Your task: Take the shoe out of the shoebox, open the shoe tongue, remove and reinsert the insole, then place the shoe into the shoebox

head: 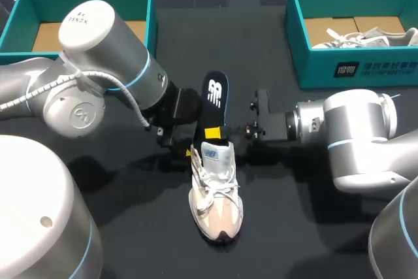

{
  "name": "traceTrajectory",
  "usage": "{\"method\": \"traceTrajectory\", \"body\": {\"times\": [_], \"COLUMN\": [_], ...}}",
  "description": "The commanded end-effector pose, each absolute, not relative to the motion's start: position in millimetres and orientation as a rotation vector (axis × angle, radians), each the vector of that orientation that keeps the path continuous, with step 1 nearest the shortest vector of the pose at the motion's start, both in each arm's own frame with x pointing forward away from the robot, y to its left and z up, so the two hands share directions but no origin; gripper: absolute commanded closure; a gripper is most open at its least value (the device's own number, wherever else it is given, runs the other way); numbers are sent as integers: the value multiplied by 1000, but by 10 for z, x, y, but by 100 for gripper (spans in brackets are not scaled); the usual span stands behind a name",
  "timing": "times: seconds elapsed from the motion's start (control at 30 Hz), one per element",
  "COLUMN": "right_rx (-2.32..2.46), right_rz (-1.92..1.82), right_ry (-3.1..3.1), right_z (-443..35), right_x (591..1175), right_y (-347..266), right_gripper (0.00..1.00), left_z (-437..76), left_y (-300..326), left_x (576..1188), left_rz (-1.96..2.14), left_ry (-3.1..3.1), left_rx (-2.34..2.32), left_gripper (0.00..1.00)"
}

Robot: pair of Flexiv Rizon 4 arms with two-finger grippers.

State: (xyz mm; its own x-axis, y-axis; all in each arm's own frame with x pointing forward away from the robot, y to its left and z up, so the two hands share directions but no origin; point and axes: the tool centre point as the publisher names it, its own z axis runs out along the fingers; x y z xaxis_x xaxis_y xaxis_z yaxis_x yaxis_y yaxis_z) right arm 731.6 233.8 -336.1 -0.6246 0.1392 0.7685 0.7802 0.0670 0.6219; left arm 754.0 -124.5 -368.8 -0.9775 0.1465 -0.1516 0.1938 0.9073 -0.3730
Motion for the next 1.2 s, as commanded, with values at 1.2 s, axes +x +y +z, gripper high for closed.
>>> {"method": "traceTrajectory", "body": {"times": [1.2], "right_rx": [-958], "right_rz": [-1601], "right_ry": [-1970], "right_z": [-3130], "right_x": [7387], "right_y": [2300], "right_gripper": [69], "left_z": [-3691], "left_y": [-1251], "left_x": [7542], "left_rz": [-595], "left_ry": [2950], "left_rx": [266], "left_gripper": [0]}}
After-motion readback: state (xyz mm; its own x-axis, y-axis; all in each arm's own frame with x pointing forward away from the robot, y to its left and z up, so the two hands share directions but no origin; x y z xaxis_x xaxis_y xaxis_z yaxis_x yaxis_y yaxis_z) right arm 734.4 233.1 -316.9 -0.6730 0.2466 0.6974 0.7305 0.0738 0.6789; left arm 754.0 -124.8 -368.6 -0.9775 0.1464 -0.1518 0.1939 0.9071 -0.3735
